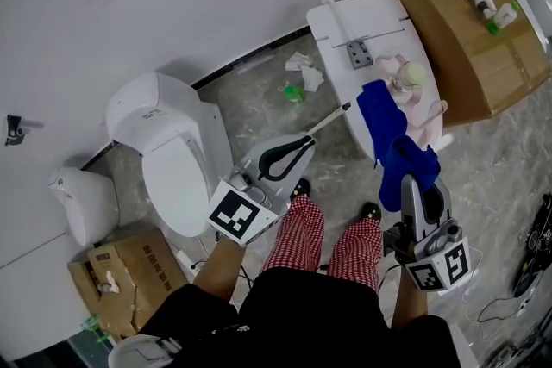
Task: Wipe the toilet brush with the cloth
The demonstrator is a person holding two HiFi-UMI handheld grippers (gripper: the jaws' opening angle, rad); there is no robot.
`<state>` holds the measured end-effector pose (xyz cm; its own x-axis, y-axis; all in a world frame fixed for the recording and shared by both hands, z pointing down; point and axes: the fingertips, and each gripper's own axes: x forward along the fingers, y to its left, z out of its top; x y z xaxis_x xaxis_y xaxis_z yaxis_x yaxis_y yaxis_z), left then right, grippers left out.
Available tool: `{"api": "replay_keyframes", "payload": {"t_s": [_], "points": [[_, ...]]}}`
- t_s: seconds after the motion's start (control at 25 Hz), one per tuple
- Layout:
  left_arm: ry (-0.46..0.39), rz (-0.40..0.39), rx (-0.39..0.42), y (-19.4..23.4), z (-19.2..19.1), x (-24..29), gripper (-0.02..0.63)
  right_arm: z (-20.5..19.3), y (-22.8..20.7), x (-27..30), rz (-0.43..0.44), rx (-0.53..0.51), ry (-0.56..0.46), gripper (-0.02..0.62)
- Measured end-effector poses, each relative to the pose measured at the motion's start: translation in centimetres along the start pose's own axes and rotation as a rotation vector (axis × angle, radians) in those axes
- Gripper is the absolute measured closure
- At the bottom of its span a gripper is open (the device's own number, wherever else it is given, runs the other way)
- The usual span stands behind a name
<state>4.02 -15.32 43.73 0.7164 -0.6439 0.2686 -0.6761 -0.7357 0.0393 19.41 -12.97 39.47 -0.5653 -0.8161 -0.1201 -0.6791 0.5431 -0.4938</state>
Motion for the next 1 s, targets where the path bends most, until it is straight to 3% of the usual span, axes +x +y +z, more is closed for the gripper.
{"api": "replay_keyframes", "payload": {"t_s": [0.16,0.52,1.0], "points": [[0.012,-0.022,0.053,-0.4,-0.9,0.9,0.6,-1.4,-0.6,0.0,-0.002,-0.033,0.024,0.532],[0.006,-0.028,-0.023,0.8,-3.7,2.6,0.6,-4.2,-2.0,0.6,-0.022,-0.03,0.066,0.532],[0.05,-0.028,-0.039,2.3,-8.8,4.9,0.598,-7.8,-4.4,0.7,-0.059,0.001,0.107,0.532]]}}
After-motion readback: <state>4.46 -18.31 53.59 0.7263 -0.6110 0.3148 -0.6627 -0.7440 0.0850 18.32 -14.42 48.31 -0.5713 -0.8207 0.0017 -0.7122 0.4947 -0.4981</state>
